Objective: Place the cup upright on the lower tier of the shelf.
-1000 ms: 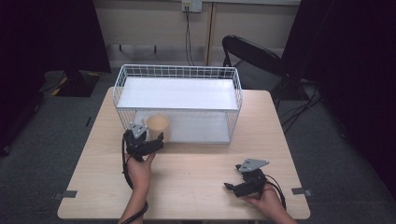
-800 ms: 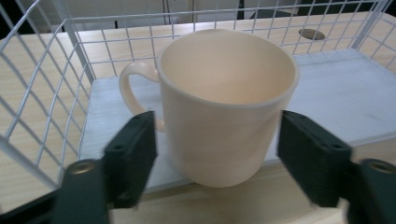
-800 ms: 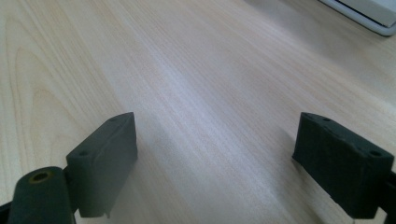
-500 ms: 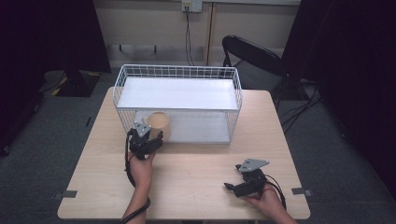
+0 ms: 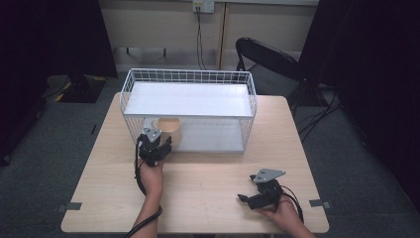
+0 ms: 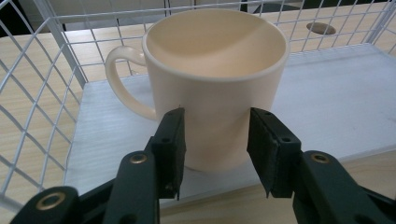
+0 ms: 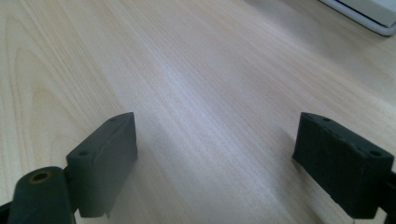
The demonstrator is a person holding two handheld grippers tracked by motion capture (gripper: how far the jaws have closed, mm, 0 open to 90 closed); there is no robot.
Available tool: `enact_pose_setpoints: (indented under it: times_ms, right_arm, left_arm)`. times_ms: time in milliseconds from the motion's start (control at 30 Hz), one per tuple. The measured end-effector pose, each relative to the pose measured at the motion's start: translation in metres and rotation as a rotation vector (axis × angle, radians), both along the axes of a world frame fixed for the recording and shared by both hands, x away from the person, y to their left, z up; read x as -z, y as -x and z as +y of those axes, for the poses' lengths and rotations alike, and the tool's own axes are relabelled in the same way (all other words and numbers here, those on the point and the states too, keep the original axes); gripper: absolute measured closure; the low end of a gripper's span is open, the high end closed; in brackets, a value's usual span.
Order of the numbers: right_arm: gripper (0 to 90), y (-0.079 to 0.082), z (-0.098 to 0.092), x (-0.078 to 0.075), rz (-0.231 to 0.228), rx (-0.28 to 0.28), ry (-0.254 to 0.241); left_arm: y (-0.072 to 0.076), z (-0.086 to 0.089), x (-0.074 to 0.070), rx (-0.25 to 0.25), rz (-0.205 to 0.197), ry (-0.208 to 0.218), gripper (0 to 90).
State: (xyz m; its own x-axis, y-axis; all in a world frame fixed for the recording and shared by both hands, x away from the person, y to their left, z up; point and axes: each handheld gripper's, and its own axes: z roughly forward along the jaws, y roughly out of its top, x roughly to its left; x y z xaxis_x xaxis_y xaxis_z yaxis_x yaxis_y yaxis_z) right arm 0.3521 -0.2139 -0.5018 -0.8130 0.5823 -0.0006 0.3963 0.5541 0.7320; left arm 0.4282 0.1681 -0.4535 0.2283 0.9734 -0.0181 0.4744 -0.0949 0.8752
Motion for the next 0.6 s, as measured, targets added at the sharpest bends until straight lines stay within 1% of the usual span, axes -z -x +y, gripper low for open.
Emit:
enact_pose_setpoints:
  times_ms: [33,67,133,167,267,333,367,400,433,467,500,533,600]
  right_arm:
    - [12.6,0.000,0.000,0.000,0.000,0.000,0.000]
    - [12.6,0.000,0.000,0.000,0.000,0.000,0.000]
    - [12.6,0.000,0.000,0.000,-0.001,0.000,0.000]
    - [12.6,0.000,0.000,0.000,-0.001,0.000,0.000]
    - [12.6,0.000,0.000,0.000,0.000,0.000,0.000]
    - [12.6,0.000,0.000,0.000,0.000,0.000,0.000]
    - [12.6,0.000,0.000,0.000,0.000,0.000,0.000]
    - [12.6,0.000,0.000,0.000,0.000,0.000,0.000]
    - [12.6,0.000,0.000,0.000,0.000,0.000,0.000]
    - [12.6,0.000,0.000,0.000,-0.001,0.000,0.000]
    - [12.6,0.000,0.000,0.000,-0.001,0.000,0.000]
    - [12.6,0.000,0.000,0.000,0.000,0.000,0.000]
    - [12.6,0.000,0.000,0.000,0.000,0.000,0.000]
  left_arm:
    - [0.000,0.000,0.001,-0.005,0.004,0.002,56.5]
    - [0.000,0.001,0.001,-0.001,0.011,0.001,54.1]
    - [0.001,0.004,0.001,-0.009,0.010,0.017,48.1]
    - [0.002,0.005,0.001,-0.005,0.014,0.019,48.0]
    - [0.003,0.009,0.000,-0.010,0.010,0.023,45.2]
    - [0.004,0.011,0.000,-0.013,0.008,0.028,40.8]
    - [0.005,0.011,-0.001,-0.011,0.014,0.027,37.9]
    - [0.005,0.012,-0.001,-0.012,0.019,0.032,34.7]
    - [0.005,0.013,-0.001,-0.012,0.028,0.040,29.6]
    - [0.005,0.013,0.000,-0.007,0.030,0.049,28.3]
    - [0.005,0.013,0.000,-0.001,0.035,0.049,28.2]
    - [0.005,0.013,0.000,0.003,0.035,0.042,27.5]
    - [0.006,0.013,0.001,0.009,0.041,0.047,23.8]
